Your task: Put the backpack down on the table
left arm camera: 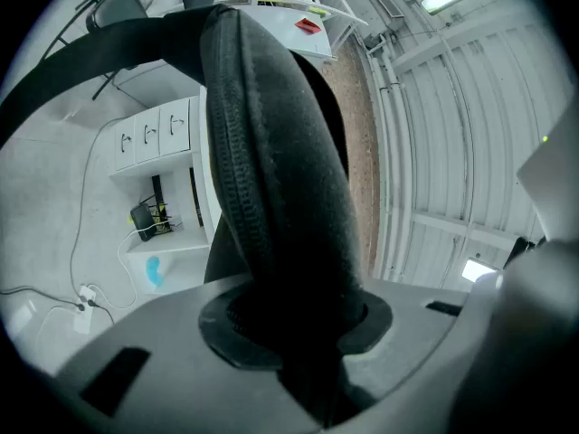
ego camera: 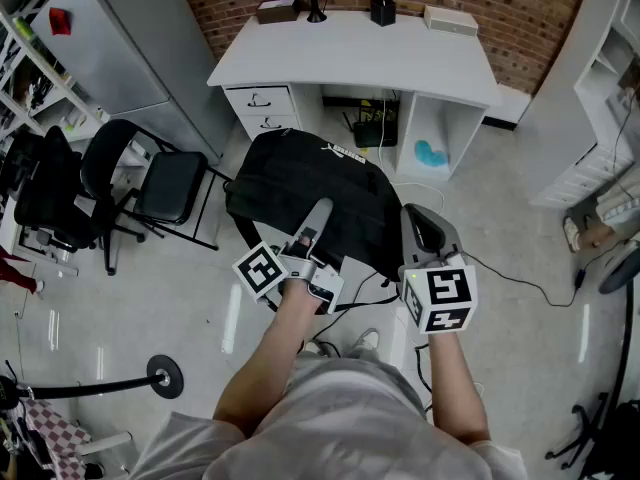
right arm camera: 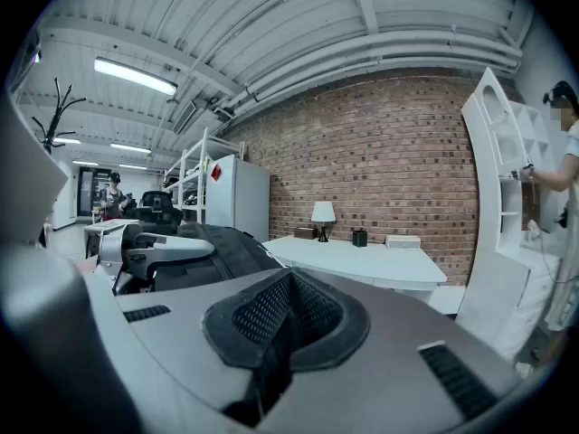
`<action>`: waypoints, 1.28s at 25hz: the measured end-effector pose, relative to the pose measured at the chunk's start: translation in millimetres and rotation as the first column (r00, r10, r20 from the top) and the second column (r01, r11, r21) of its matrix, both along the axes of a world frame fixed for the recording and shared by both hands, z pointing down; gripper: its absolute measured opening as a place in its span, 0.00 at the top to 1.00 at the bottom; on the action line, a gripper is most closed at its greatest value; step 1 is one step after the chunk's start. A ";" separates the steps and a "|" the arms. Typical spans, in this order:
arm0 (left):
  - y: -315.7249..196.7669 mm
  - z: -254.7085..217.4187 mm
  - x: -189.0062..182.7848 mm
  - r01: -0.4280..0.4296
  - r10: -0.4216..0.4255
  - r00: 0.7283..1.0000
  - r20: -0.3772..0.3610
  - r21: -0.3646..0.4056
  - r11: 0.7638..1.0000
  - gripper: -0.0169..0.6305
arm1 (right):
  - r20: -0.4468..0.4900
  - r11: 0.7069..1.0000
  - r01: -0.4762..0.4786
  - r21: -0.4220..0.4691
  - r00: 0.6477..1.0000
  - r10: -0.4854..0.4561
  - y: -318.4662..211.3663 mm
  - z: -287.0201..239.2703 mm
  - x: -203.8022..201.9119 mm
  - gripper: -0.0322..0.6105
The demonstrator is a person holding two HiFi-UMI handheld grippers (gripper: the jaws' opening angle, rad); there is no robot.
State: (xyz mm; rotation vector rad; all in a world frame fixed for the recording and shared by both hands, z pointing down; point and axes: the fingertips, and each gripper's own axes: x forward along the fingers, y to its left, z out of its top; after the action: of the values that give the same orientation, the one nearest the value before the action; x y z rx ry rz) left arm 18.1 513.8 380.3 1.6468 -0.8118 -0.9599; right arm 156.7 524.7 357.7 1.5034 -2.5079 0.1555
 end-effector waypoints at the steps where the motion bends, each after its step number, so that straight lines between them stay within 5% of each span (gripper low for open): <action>1: 0.0 -0.4 0.7 -0.001 0.001 1.000 0.002 0.001 1.000 0.81 | 0.000 1.000 0.003 -0.001 1.000 -0.003 -0.2 0.4 -0.3 0.95; 20: -10.6 -2.1 11.0 0.051 -0.051 0.999 0.017 0.005 0.999 0.81 | 0.004 0.997 0.072 0.005 0.997 -0.072 -13.5 4.3 11.3 0.95; 32: -59.4 12.1 -9.8 0.035 -0.035 0.999 -0.005 -0.007 0.999 0.81 | -0.021 0.998 0.056 -0.005 0.998 -0.056 -60.3 15.5 -9.1 0.95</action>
State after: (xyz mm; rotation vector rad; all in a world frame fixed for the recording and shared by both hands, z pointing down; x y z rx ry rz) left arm 8.3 454.4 392.4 1.6287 -0.8417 -0.9842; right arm 147.6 464.5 373.2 1.4237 -2.5285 0.1351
